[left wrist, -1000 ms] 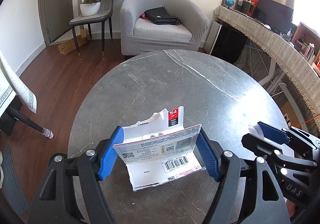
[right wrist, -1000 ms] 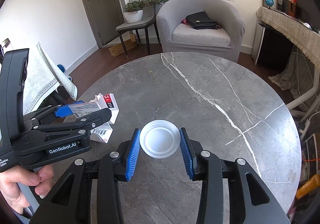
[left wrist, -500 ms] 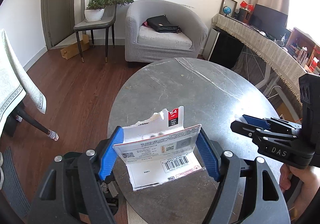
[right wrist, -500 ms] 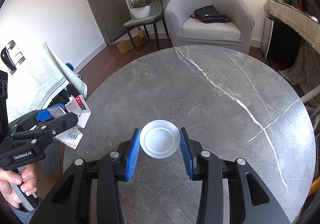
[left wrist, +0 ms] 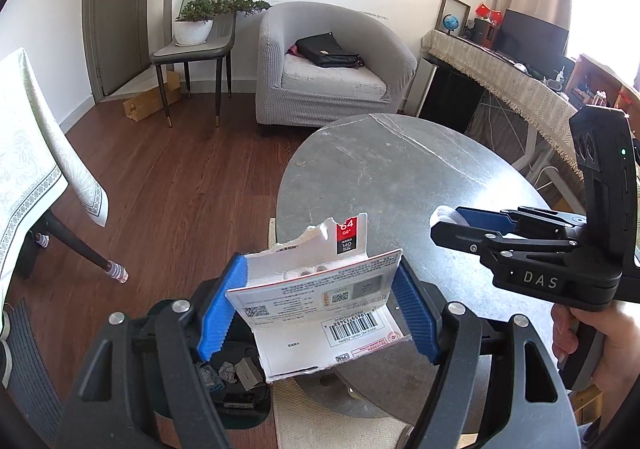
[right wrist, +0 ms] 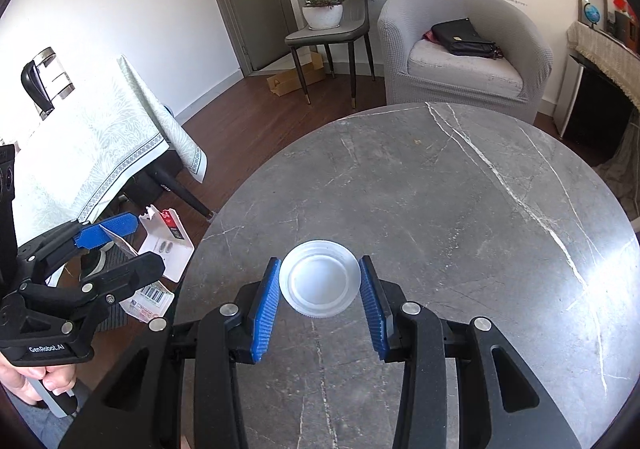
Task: Collect trash
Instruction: 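Carry the card box and white lid over the green bin with both grippers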
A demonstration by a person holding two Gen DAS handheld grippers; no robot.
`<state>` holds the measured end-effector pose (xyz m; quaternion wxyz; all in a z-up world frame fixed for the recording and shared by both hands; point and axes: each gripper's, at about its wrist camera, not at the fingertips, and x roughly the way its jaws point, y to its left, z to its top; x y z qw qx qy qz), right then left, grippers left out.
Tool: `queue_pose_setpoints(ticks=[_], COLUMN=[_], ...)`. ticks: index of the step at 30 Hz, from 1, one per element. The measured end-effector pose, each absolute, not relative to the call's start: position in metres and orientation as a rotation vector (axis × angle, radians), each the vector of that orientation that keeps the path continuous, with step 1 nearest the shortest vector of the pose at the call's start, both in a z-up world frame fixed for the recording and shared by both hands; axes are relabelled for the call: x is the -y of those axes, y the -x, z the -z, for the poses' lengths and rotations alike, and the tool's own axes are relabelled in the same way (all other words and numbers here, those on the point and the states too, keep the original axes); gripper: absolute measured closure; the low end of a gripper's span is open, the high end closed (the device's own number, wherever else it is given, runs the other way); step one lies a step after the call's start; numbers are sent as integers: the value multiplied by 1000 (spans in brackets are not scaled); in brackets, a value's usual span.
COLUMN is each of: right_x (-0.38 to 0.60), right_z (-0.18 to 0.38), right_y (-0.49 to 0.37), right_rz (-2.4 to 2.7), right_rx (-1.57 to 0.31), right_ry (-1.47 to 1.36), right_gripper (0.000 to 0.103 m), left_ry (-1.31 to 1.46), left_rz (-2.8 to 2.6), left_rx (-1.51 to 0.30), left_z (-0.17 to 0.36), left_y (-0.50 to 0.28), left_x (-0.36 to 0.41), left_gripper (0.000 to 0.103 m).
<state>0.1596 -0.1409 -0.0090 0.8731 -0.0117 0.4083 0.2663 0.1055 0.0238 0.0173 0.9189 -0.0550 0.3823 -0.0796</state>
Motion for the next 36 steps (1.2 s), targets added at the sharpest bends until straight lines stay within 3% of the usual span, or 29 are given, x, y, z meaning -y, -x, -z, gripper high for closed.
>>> queue_pose_setpoints(ticks=[19,36], right_x=[81,12], right_z=[-13,-11], right_y=[-139,-134], right_rz=[-681,-784], right_rx=[-812,-814], right_ry=[41,81], right_gripper=[63,63], left_ry=[223,227], left_rz=[23,-2], left_rx=[-862,-1132], left_z=[19,129], left_y=[-103,-110], left_x=[-137,-171], left_gripper=[28,28])
